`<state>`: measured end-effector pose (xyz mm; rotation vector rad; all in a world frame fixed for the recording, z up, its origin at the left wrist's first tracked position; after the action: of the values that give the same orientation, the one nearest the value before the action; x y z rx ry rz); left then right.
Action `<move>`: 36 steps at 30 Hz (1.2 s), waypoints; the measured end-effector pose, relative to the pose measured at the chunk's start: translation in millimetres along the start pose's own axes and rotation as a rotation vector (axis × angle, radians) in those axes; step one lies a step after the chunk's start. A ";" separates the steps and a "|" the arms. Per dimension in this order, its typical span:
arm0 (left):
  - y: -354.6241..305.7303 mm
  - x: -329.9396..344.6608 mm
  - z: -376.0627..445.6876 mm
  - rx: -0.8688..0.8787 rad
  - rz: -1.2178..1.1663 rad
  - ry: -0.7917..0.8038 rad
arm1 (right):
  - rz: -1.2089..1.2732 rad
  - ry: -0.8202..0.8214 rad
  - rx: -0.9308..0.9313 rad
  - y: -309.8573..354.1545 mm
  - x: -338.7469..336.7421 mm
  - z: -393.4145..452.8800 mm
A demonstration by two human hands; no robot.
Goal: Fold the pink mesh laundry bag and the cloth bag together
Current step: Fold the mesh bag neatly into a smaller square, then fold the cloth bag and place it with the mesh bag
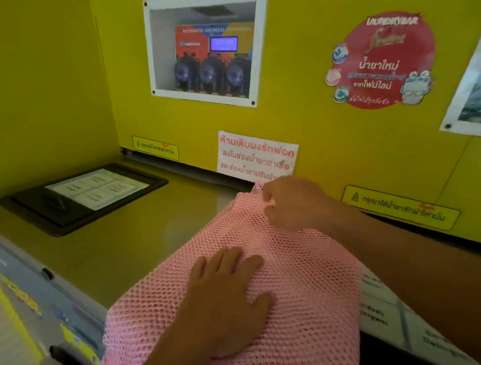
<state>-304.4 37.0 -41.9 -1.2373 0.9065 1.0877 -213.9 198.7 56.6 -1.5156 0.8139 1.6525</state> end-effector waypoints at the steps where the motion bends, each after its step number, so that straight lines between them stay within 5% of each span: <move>1: 0.2 0.3 2.4 -0.012 0.001 -0.005 | 0.046 0.092 0.020 -11.3 4.8 -14.2; 5: 0.6 -1.2 14.2 -0.035 -0.016 -0.021 | 0.205 0.265 -0.001 -59.0 26.8 -52.5; 11: -26.5 -24.3 26.2 -0.010 -0.036 -0.114 | 0.248 0.123 -0.064 -130.1 5.1 -112.0; 17: -137.8 -30.6 30.8 0.256 -0.271 -0.260 | 0.106 0.233 0.153 -233.2 -24.5 -186.2; 26: -318.8 8.7 37.9 0.496 -0.418 -0.025 | -0.102 0.430 0.654 -366.1 -27.5 -303.7; 31: -386.9 52.8 25.0 0.376 -0.242 0.309 | -0.005 0.398 0.700 -379.8 -4.8 -332.9; 36: -406.9 72.4 15.3 0.346 -0.251 0.253 | -0.063 0.264 0.573 -387.9 9.6 -335.3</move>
<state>106.4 62.6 -2.1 -1.1738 1.0472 0.5549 291.9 120.8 23.7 -1.3336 1.2413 1.0517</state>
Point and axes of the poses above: each hand's wrist, its own z-axis towards the middle knuckle, its own x-axis out of the palm, y = z × x, the point moved 1 cm from there along z, towards the middle knuckle, and after that the axes turned 7 degrees about x, right-handed, at the moved point
